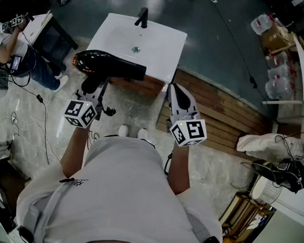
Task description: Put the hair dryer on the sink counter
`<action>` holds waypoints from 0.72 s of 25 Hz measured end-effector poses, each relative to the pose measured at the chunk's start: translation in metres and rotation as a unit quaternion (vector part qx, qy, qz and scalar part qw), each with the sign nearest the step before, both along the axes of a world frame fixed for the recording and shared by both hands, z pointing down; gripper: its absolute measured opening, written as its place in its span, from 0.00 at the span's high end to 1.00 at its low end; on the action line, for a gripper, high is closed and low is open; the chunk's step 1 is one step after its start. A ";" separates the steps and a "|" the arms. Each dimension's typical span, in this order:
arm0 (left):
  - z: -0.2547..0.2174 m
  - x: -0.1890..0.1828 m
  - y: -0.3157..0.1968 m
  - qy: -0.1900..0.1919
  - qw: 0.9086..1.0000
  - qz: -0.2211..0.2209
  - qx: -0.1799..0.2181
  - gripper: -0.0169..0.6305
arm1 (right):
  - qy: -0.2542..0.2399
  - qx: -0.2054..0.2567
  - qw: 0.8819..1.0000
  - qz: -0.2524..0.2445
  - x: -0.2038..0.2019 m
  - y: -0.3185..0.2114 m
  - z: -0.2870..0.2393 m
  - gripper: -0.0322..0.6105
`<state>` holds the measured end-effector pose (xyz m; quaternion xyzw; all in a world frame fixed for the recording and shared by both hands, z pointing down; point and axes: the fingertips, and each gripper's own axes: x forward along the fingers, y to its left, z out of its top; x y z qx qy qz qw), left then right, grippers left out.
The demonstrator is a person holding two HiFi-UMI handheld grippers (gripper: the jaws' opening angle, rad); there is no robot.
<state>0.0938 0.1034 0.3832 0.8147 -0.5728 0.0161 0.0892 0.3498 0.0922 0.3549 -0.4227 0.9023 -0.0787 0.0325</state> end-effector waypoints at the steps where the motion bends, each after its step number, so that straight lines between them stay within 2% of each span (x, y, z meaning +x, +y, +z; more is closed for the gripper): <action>1: -0.002 0.001 0.002 -0.001 1.000 -0.001 0.001 0.71 | -0.001 0.000 1.000 0.000 0.001 0.002 -0.002 0.94; 18: -0.009 0.005 0.015 -0.006 1.000 -0.015 0.007 0.71 | 0.004 0.006 1.000 -0.023 0.006 0.020 -0.005 0.94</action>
